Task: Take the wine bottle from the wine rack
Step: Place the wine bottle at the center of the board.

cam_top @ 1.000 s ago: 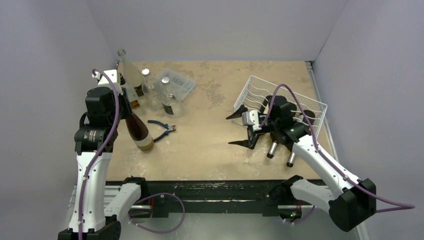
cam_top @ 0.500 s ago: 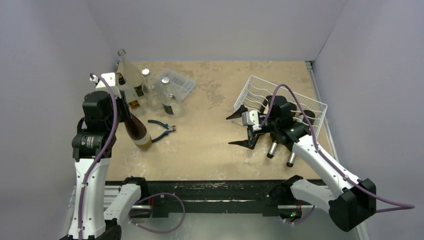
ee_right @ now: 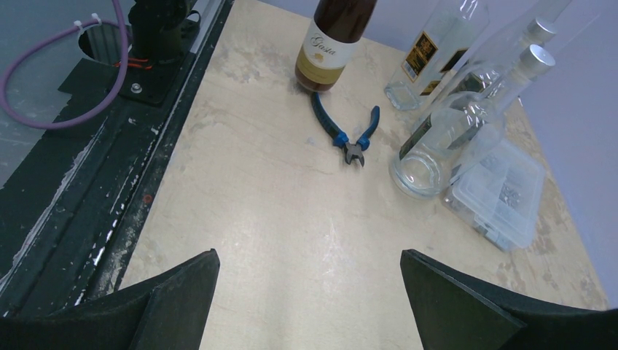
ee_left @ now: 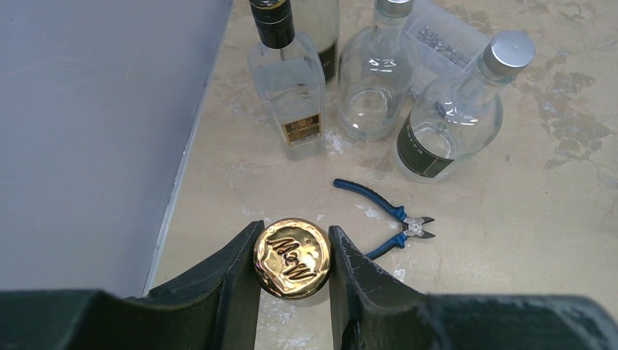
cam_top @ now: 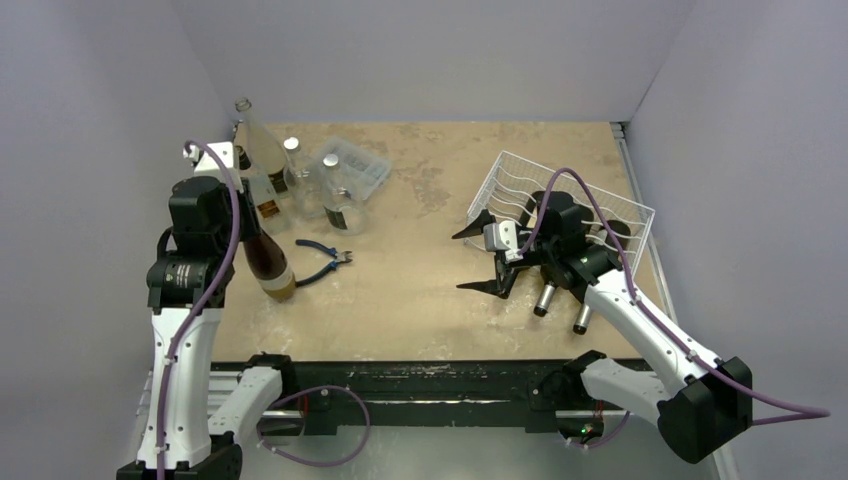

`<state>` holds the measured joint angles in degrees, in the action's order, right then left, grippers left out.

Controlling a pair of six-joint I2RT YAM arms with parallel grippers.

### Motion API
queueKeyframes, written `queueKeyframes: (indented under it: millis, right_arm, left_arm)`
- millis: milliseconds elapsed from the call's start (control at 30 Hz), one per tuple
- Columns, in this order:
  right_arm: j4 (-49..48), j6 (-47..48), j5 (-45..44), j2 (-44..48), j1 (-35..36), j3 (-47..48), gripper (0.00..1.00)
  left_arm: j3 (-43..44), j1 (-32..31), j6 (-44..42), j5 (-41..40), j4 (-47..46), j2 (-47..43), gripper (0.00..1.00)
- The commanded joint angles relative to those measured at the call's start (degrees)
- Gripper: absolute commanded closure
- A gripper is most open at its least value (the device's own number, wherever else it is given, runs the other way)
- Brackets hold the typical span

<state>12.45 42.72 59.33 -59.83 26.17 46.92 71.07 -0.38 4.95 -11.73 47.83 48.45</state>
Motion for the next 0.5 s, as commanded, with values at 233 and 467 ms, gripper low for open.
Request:
queueKeyframes:
  millis: [233, 467]
  right_arm:
    - [-0.30, 0.79, 0.76, 0.69, -0.37, 0.13, 0.01]
    - [-0.32, 0.79, 0.79, 0.60, -0.38, 0.14, 0.01]
  left_arm:
    - [8.04, 2.68, -3.84, -4.99, -22.22, 1.40, 1.00]
    - [6.85, 5.32, -4.05, -3.25, -27.43, 3.41, 1.00]
